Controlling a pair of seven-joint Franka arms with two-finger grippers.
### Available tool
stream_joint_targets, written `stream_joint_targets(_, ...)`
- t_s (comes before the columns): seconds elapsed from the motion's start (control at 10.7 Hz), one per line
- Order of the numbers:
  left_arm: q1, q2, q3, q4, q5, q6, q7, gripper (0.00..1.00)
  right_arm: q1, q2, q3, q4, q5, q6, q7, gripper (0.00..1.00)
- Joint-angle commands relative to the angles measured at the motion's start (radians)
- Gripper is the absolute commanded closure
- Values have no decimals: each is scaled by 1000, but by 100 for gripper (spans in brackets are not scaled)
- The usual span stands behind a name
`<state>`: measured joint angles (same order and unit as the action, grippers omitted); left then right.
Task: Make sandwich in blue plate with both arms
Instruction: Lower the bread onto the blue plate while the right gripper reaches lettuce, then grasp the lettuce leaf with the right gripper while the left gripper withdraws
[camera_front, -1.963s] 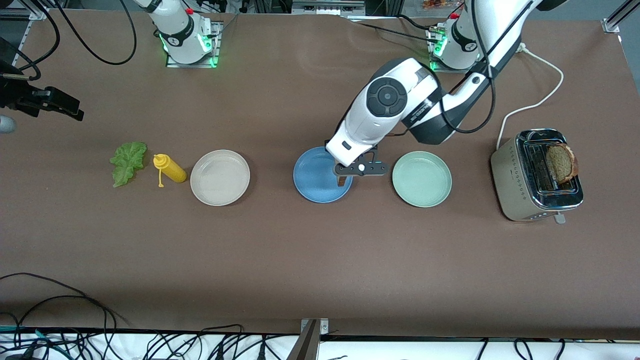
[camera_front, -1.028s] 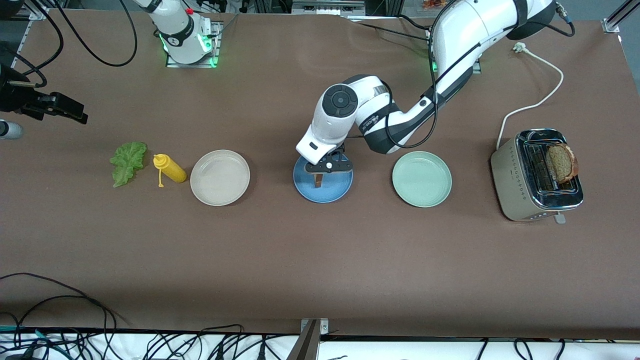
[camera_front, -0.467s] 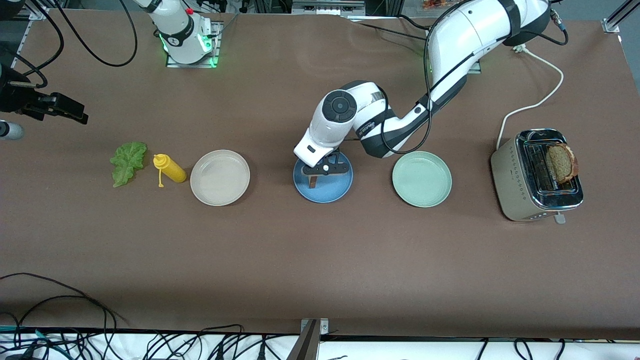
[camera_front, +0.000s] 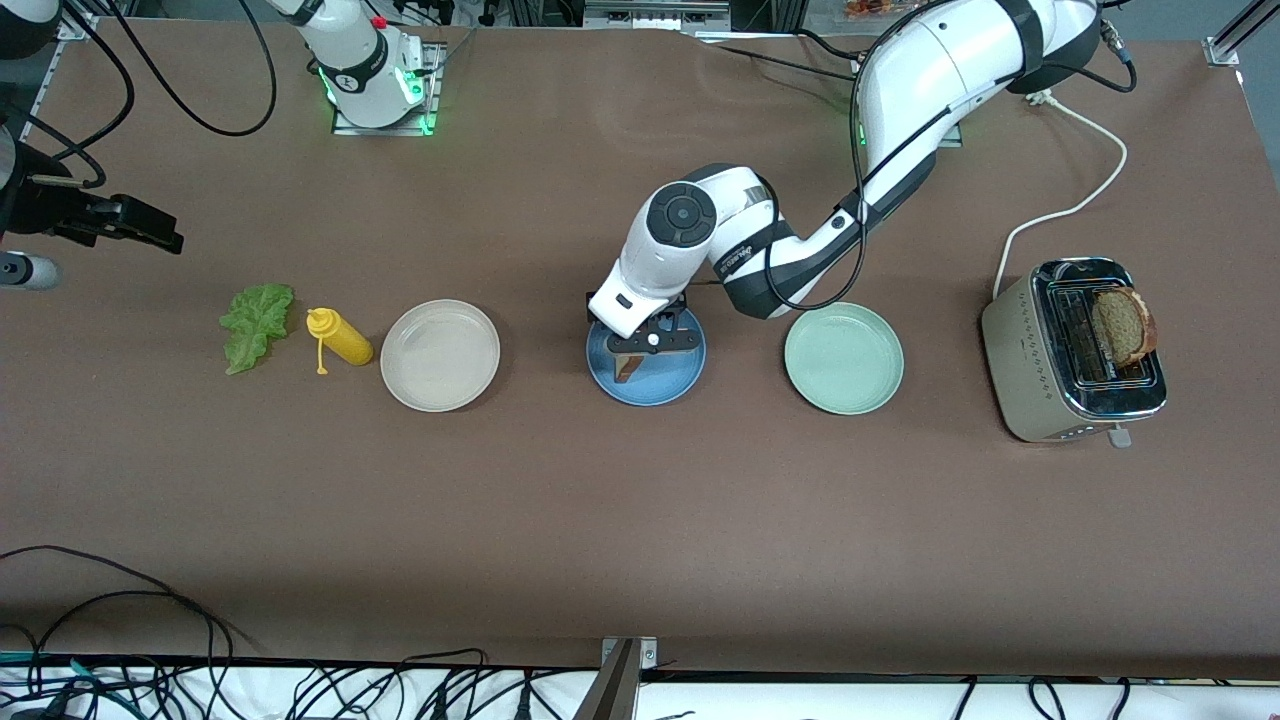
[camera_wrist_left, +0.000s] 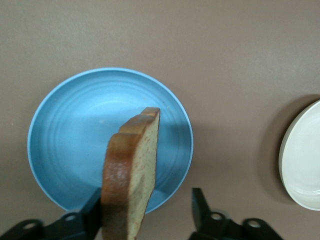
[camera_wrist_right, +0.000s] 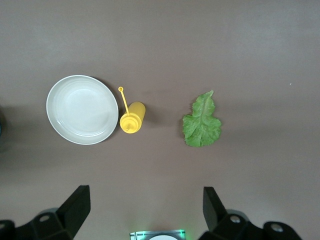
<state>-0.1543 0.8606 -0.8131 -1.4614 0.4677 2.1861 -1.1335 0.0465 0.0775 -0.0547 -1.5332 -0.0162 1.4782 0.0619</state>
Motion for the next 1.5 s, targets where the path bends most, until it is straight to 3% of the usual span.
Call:
stream_joint_targets(0.0,21,-24,-26,18,63,-95,9,0,-2,13,-1,-27,-7,-6,-4,0)
stream_joint_targets(0.47,53,-181,-44,15,69,-288,92,0,-48,106,-4,-44,-10,5,-46,0)
stream_joint_targets(0.65,71,-239,-40,15,28,-337,147,0,-62,137,-7,-76,-14,83,-106,0)
stream_joint_targets(0.75,75,-291,-8,13,-45,-356,225,0,-65,136,-7,-115,-16,141,-122,0)
stream_joint_targets(0.93,72,-430,125,4,-208,-390,386,0,-74,142,-46,-224,-18,274,-166,0)
stream_joint_targets(1.03,72,-481,170,1,-237,-420,444,0,-79,145,-71,-302,-18,392,-218,0)
stream_joint_targets(1.12,72,-583,269,-7,-330,-468,551,0,-91,192,-97,-424,-16,560,-250,0)
stream_joint_targets(1.4,65,-678,434,-7,-414,-554,757,0,-114,266,-97,-467,-16,685,-284,0)
